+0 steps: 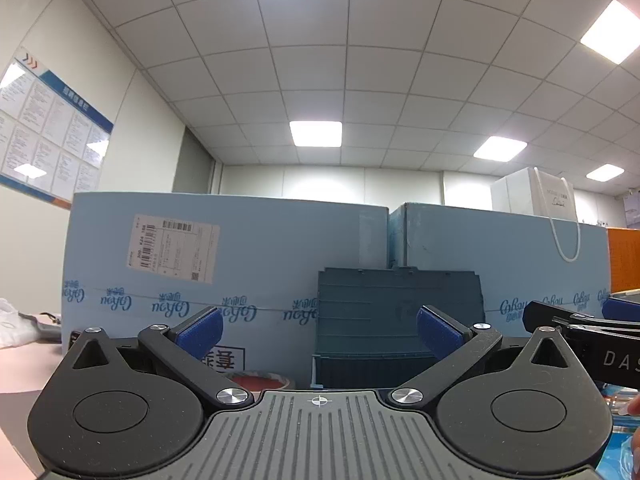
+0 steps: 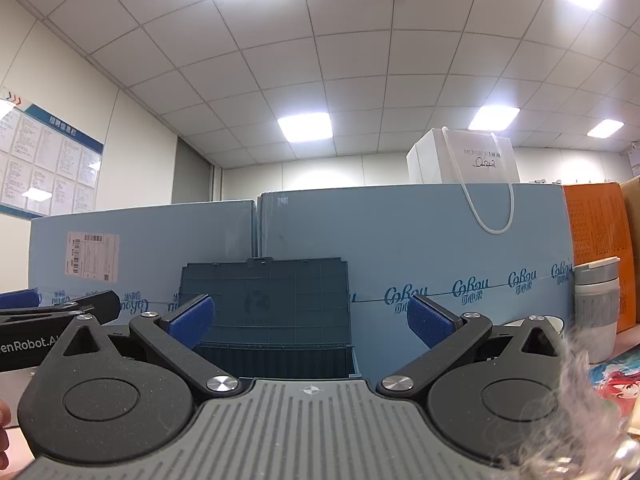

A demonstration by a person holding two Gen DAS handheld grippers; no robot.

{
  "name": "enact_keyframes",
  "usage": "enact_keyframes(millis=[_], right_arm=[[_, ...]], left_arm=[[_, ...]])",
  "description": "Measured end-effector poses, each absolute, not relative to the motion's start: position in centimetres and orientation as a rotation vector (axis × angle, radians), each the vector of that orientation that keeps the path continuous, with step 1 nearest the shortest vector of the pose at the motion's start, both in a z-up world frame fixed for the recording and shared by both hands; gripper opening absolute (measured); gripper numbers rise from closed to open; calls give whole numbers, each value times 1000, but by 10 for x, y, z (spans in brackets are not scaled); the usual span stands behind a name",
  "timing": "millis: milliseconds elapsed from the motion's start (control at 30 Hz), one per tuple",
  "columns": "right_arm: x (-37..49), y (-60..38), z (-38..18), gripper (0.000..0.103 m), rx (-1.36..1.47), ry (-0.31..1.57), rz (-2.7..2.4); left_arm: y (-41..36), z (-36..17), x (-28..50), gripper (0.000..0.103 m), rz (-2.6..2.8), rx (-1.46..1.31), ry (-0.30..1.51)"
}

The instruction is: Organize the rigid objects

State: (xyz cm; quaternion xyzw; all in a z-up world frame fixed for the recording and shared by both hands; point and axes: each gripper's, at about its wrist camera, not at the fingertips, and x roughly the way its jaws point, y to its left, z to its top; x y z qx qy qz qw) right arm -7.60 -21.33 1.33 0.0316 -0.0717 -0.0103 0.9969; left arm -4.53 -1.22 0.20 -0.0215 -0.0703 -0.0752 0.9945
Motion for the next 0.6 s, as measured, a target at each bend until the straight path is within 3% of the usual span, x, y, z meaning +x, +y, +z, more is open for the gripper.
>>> enact_keyframes(millis=[600], right_arm=[[-75,-212,13,103,59,-136,-23]], left_arm=[[-12,2,-45,103,-161,-41,-136]])
